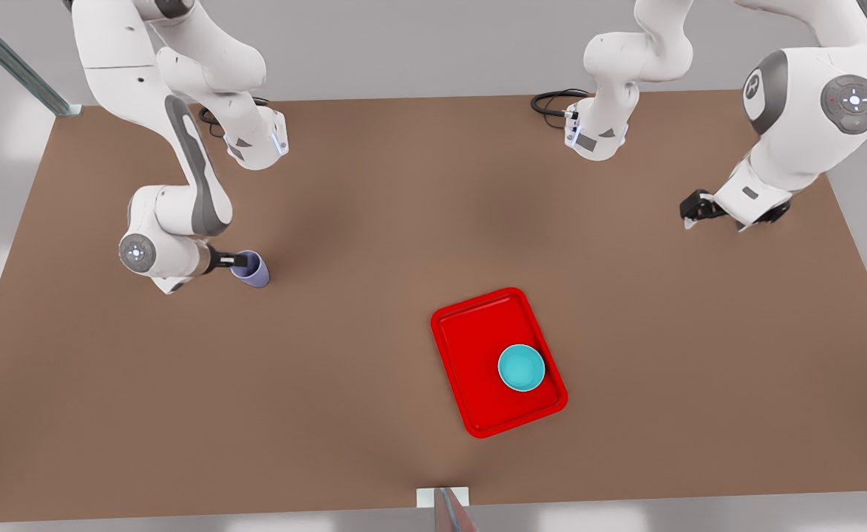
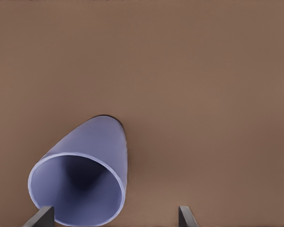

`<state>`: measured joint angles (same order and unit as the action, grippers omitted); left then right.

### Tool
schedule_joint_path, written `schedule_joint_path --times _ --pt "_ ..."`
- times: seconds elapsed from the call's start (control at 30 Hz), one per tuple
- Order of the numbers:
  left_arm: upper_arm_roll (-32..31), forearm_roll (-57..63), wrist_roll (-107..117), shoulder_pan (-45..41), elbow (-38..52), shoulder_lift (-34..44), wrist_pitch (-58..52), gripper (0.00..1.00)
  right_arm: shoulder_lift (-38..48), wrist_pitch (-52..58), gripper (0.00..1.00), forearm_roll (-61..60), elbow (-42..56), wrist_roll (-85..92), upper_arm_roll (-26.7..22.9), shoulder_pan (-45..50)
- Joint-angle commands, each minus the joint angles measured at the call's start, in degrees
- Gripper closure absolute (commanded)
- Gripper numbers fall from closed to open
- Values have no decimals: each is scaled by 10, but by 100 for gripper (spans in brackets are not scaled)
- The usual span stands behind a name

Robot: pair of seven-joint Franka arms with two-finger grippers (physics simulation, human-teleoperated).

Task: Place the bowl on the tray with the left arm and the cup on the tray with the right arm

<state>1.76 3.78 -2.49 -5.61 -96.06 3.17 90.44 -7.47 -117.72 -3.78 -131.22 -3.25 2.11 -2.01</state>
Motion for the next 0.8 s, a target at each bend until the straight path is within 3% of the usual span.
schedule_joint_path --times 0.0,0.03,0.33,0.4,0.47,0.5,0.77 --pt "0 0 0 0 2 0 -1 0 -1 -1 3 0 0 0 0 3" --pt "-1 0 -5 0 36 -18 -11 0 -2 -15 3 1 -7 3 0 3" --pt "-1 -11 -6 -1 51 -30 -4 0 -3 -106 3 1 -78 7 1 5" --pt "-1 -11 -6 -1 51 -34 -3 0 -4 -110 16 1 -78 7 1 6" --pt "-1 -11 -6 -1 51 -35 -4 0 -4 -111 68 1 -76 8 1 7" --pt "-1 -11 -6 -1 51 -35 -3 0 -4 -109 79 1 -76 7 2 7" --pt "-1 -12 -6 -1 50 -52 2 0 -8 -105 79 1 -73 8 2 7"
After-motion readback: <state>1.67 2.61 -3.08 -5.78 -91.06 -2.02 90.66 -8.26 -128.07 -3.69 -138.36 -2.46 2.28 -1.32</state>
